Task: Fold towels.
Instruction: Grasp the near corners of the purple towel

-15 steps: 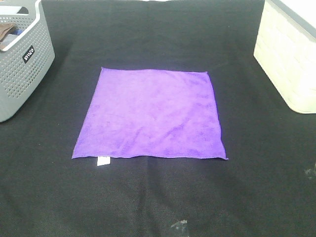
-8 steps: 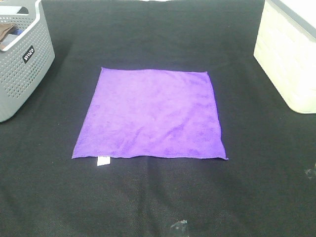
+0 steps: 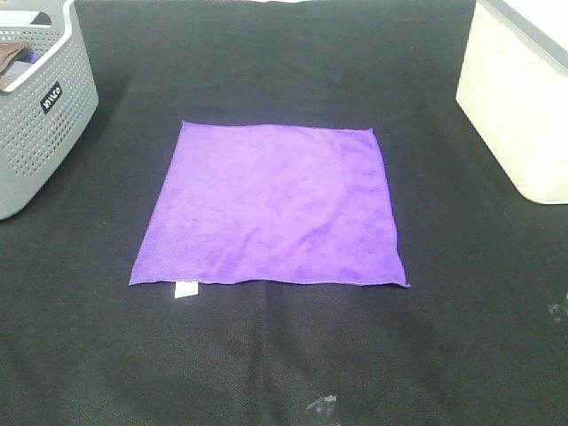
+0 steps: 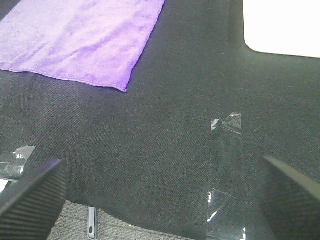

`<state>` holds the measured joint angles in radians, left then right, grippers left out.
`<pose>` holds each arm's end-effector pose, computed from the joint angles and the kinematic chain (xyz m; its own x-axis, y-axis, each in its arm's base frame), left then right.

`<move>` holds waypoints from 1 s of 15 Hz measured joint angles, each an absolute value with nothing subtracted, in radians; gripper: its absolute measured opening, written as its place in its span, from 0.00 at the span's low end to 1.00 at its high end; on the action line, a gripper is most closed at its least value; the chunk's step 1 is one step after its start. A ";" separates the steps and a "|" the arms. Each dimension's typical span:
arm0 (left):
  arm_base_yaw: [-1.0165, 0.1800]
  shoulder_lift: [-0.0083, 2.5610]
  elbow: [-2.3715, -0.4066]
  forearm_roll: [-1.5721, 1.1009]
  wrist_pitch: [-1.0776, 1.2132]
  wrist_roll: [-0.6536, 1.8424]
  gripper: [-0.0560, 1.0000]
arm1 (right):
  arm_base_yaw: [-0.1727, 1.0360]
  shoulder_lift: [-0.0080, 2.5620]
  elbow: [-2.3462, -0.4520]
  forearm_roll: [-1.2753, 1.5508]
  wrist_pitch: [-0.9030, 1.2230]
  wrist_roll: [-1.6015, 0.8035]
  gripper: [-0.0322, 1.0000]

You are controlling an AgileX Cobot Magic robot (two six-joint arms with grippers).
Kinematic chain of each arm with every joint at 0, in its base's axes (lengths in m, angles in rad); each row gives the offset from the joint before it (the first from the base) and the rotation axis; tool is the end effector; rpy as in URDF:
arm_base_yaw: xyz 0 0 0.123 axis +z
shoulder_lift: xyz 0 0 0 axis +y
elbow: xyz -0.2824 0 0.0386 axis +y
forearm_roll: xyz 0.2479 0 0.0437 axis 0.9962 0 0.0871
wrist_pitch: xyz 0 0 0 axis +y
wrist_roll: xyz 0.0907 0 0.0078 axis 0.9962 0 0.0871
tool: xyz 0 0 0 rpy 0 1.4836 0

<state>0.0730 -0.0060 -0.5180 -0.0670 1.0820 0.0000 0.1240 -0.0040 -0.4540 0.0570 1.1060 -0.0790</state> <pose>-0.0085 -0.0060 0.2805 -0.4507 -0.0645 -0.8903 -0.0345 0.9979 -0.0548 -0.0031 0.0043 0.2609 -0.5176 -0.1183 -0.8474 -0.1943 0.9808 -0.0182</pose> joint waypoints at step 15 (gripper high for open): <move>0.073 0.004 -0.518 -0.013 1.082 0.000 0.99 | 0.124 0.136 -0.470 0.081 1.123 -0.055 0.97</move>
<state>0.0730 0.0040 -0.5180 -0.0130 1.0820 0.0000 0.1240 0.1360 -0.4700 0.0810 1.1230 -0.0550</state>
